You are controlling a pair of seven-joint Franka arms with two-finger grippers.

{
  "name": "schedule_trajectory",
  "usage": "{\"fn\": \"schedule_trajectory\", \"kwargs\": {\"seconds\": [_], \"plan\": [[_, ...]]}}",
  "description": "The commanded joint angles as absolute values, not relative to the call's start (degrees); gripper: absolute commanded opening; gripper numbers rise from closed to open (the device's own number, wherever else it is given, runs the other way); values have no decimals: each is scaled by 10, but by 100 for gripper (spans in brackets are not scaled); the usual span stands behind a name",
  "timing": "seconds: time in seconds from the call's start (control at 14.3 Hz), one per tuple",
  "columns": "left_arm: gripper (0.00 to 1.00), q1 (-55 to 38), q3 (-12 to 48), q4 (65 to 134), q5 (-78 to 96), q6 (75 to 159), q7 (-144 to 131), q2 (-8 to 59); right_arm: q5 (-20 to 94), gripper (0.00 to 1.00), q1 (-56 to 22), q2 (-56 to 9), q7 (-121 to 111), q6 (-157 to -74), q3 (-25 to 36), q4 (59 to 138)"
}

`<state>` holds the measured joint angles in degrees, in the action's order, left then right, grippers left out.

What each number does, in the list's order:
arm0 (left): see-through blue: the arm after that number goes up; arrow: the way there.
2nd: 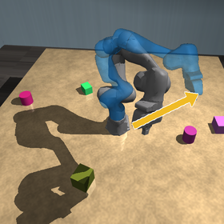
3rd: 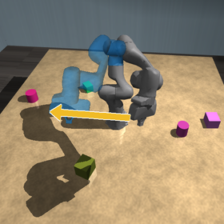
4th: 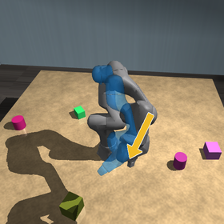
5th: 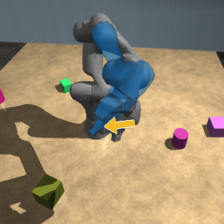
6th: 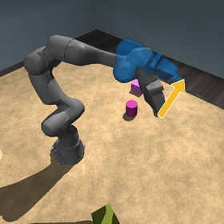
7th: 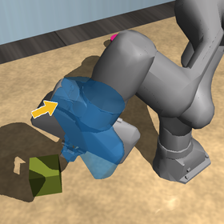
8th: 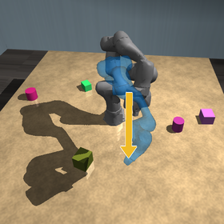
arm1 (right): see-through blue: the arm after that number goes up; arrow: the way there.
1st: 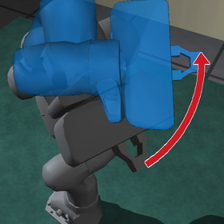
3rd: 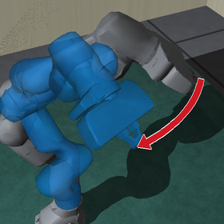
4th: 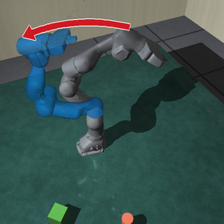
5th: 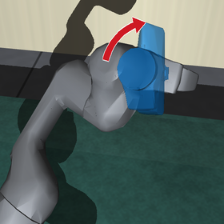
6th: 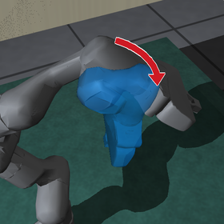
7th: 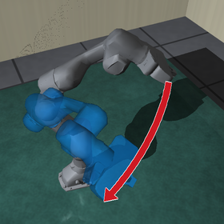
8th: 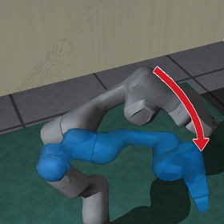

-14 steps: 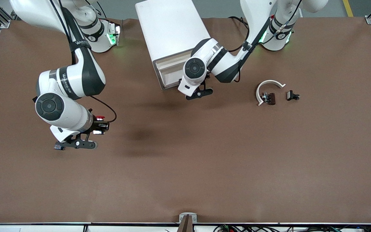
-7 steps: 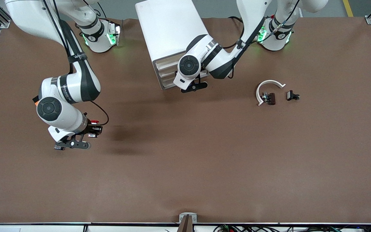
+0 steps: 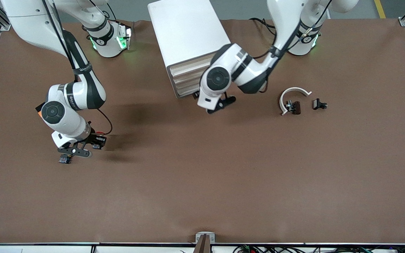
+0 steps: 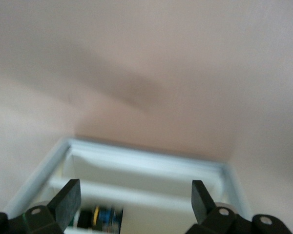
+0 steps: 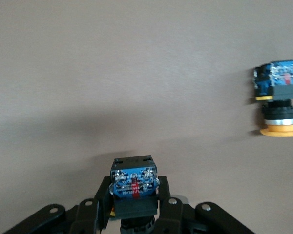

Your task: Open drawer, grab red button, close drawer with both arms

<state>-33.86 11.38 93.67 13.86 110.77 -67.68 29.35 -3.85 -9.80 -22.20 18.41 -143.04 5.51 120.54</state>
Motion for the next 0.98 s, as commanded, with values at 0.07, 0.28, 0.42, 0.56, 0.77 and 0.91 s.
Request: {"fn": "schedule_trajectory", "kwargs": {"seconds": [0.07,0.28,0.42,0.56,0.77,0.91], "plan": [[100,-271,116,885,49,1075,-682,273,-67,0,-68,-213,188,-1441,55,1206],[100,-220,117,875,9,1064,-663,247,-94,0,-44,-232,187,-1479,55,1203],[100,-187,117,874,-8,1054,-602,232,-104,0,-34,-250,182,-1484,55,1190],[100,-146,117,869,-18,1032,-523,216,-105,0,-34,-262,180,-1484,54,1180],[100,-83,116,866,-20,994,-388,184,-105,0,-41,-295,179,-1484,53,1149],[100,-52,116,867,-44,971,-305,164,-105,0,-42,-314,179,-1484,53,1129]]}}
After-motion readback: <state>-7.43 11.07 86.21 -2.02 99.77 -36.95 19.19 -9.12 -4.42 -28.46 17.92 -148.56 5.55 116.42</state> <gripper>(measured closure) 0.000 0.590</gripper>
